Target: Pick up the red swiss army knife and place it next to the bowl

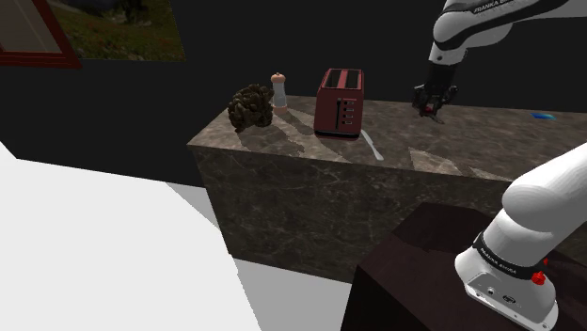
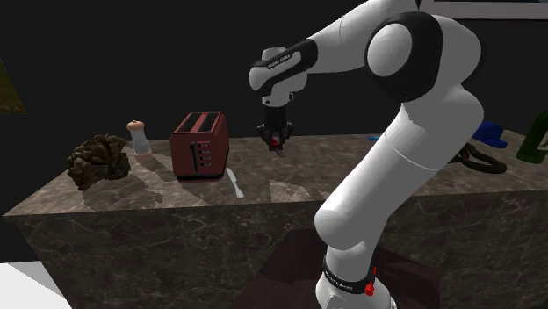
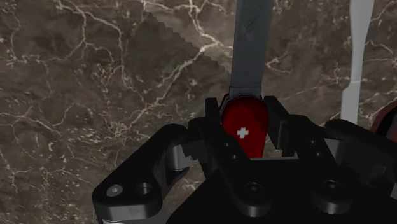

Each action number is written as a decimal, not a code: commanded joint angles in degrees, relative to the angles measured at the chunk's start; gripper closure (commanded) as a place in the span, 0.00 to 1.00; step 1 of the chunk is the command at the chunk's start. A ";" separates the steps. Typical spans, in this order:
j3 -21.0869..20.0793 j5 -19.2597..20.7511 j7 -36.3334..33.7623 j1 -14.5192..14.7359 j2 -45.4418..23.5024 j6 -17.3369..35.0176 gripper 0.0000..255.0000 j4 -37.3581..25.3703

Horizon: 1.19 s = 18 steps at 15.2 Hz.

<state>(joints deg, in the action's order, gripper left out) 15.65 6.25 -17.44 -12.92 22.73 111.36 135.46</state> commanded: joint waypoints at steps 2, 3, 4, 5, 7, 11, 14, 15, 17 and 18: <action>0.58 0.61 0.98 -0.66 1.48 -1.64 1.00 -0.22; 1.32 1.29 2.00 -1.36 2.64 -1.86 1.00 0.63; 2.09 1.99 3.05 -2.08 3.76 -2.10 1.00 1.42; 2.87 2.70 4.12 -2.82 4.83 -2.35 1.00 2.14; 4.49 4.17 6.33 -4.32 6.83 -2.89 1.00 3.39; 7.99 7.25 11.02 -7.38 10.15 -3.99 1.00 5.07; 10.82 9.58 14.77 -9.67 12.00 -4.77 1.00 5.62; 11.80 10.35 16.06 -10.41 12.47 -5.00 1.00 5.66; 13.83 11.87 18.70 -11.83 13.23 -5.43 1.00 5.55; 14.88 12.61 20.04 -12.50 13.50 -5.61 1.00 5.40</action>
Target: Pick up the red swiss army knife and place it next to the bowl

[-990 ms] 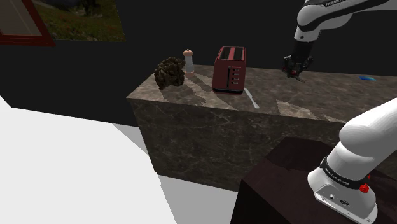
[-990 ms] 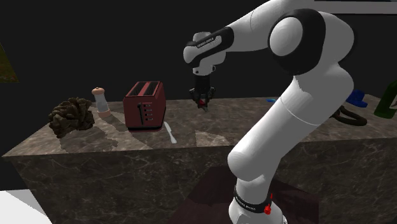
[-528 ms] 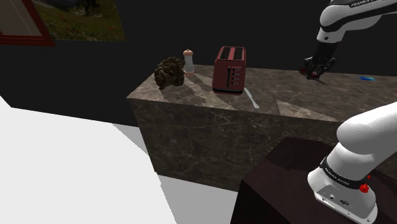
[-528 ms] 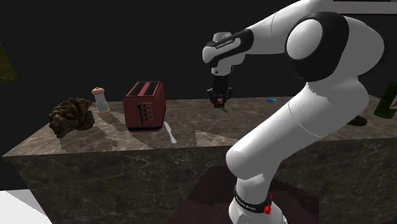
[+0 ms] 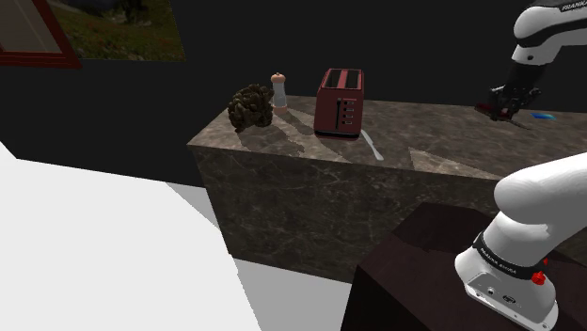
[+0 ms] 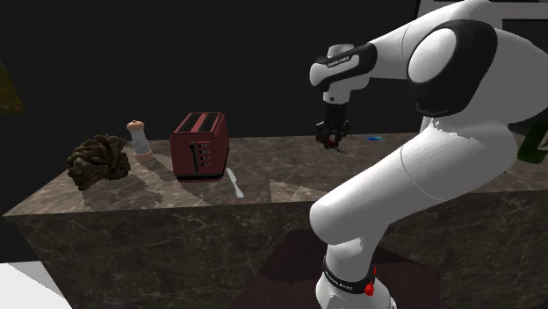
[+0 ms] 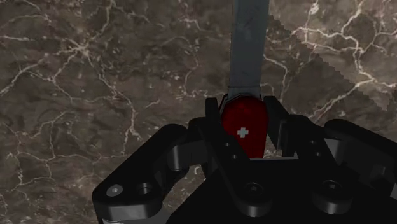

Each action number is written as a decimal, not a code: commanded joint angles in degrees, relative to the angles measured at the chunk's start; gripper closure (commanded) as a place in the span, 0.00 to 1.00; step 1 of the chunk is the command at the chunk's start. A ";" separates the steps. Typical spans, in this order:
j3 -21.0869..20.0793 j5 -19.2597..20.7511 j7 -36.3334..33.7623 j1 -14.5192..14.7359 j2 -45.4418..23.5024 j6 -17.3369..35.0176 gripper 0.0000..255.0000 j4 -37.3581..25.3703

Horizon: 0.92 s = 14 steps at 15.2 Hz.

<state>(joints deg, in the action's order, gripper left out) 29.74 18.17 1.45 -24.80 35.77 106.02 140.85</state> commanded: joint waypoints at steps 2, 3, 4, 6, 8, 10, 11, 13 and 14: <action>2.94 2.11 3.88 -1.90 0.78 -0.58 1.00 -0.49; 4.06 2.79 5.27 -2.48 0.83 -0.71 1.00 -0.84; 5.19 3.43 6.68 -3.03 0.82 -0.81 1.00 -1.26; 7.53 4.65 9.52 -3.98 0.58 -0.94 1.00 -2.28; 9.99 5.73 12.40 -4.73 0.08 -0.99 1.00 -3.55; 12.55 6.63 15.35 -5.27 -0.71 -0.94 1.00 -5.06; 13.88 7.01 16.84 -5.45 -1.19 -0.88 1.00 -5.90; 16.65 7.59 19.88 -5.63 -2.37 -0.70 1.00 -7.76; 18.11 7.80 21.42 -5.59 -3.05 -0.59 1.00 -8.78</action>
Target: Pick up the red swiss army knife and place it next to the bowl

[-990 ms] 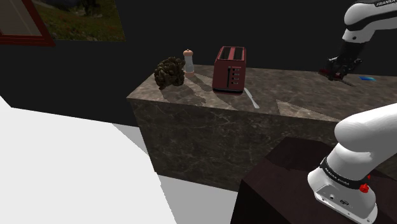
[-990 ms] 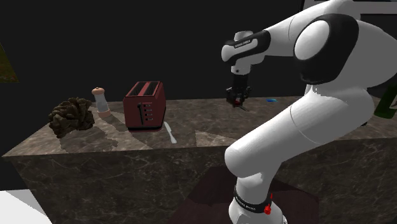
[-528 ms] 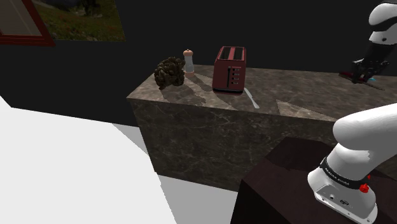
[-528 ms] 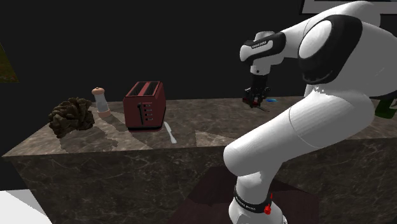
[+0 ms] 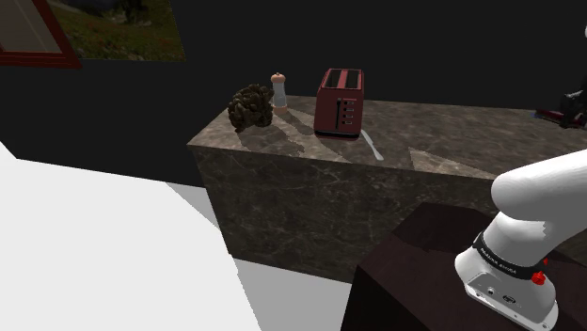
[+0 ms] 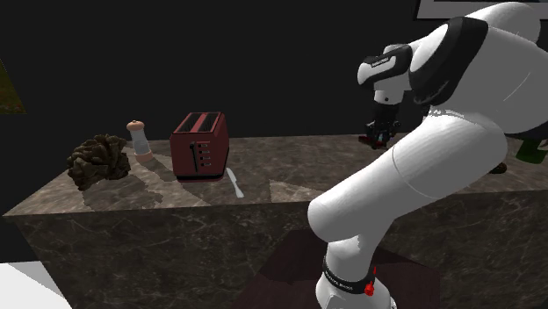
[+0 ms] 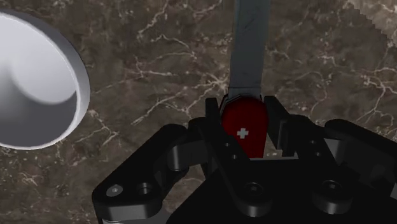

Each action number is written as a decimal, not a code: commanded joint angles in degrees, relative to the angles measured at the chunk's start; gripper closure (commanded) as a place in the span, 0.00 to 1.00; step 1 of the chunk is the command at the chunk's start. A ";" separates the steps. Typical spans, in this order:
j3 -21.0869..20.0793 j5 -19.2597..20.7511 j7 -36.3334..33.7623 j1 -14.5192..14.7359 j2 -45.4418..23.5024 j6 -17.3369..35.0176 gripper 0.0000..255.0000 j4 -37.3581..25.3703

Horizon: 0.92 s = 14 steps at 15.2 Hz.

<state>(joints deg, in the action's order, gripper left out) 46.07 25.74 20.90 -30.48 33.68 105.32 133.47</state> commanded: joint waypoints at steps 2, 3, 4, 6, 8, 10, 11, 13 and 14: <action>4.87 0.43 5.11 0.40 -2.52 0.40 1.00 -3.61; 6.52 0.42 6.72 0.68 -3.39 0.57 1.00 -4.79; 8.25 0.32 8.35 1.07 -4.34 0.76 1.00 -6.03; 12.02 -0.17 11.73 2.18 -6.44 1.18 1.00 -8.67; 16.34 -1.10 15.30 3.87 -8.86 1.66 1.00 -11.54; 21.51 -2.60 19.12 6.37 -11.66 2.18 1.00 -14.62; 24.58 -3.61 21.16 8.07 -13.22 2.45 1.00 -16.25; 32.45 -6.21 25.51 13.08 -16.65 2.98 1.00 -19.69; 37.78 -7.59 27.66 17.01 -18.25 3.14 1.00 -21.53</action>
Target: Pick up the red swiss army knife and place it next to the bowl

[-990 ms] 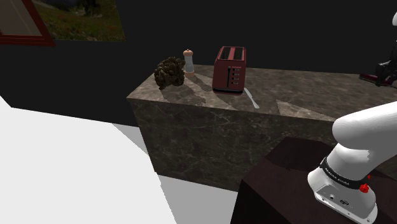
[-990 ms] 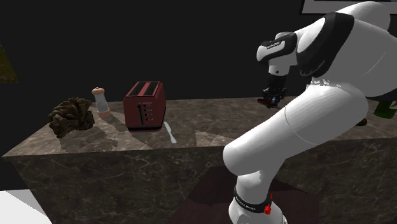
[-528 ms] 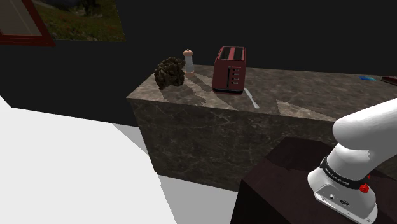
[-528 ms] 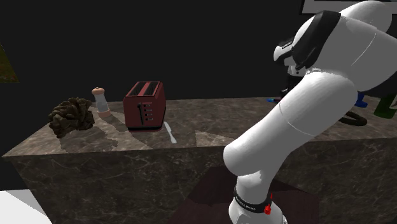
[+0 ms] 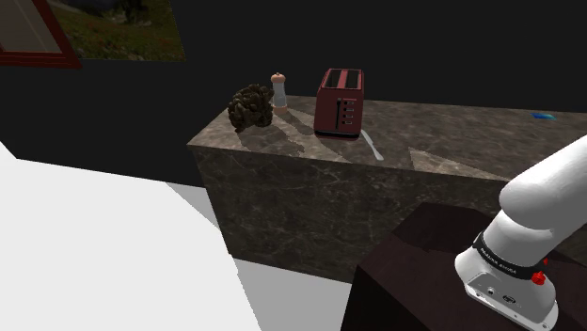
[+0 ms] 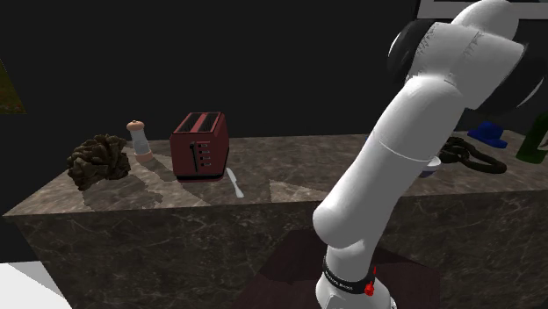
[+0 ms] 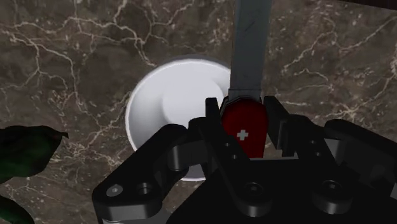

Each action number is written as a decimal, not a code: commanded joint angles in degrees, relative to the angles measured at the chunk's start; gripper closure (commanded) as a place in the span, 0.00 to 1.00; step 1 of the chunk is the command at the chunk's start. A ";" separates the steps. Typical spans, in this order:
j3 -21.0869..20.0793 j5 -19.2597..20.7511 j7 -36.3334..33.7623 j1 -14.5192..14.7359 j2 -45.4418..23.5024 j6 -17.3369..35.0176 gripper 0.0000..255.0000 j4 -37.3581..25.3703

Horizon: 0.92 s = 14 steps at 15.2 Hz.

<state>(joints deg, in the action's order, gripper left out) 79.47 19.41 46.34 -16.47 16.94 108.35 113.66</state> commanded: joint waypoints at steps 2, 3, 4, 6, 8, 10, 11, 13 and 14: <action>16.72 -1.36 4.51 13.73 -1.58 -0.47 1.00 -5.79; 21.22 0.18 4.52 18.21 0.18 -1.28 1.00 -8.06; 23.83 2.65 3.95 21.31 2.91 -2.45 1.00 -10.49; 28.20 6.46 3.71 26.48 7.50 -4.73 1.00 -15.58; 31.96 9.39 4.24 31.00 11.49 -7.00 1.00 -21.07; 35.14 11.98 5.20 35.15 15.38 -9.40 1.00 -27.08; 36.60 13.18 5.84 37.19 17.32 -10.66 1.00 -30.32; 39.39 15.40 7.46 41.37 21.23 -13.34 1.00 -37.44; 40.81 16.54 8.50 43.69 23.39 -14.89 1.00 -41.64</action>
<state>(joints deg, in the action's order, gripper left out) 118.79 34.68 53.89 25.02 38.15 94.75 75.79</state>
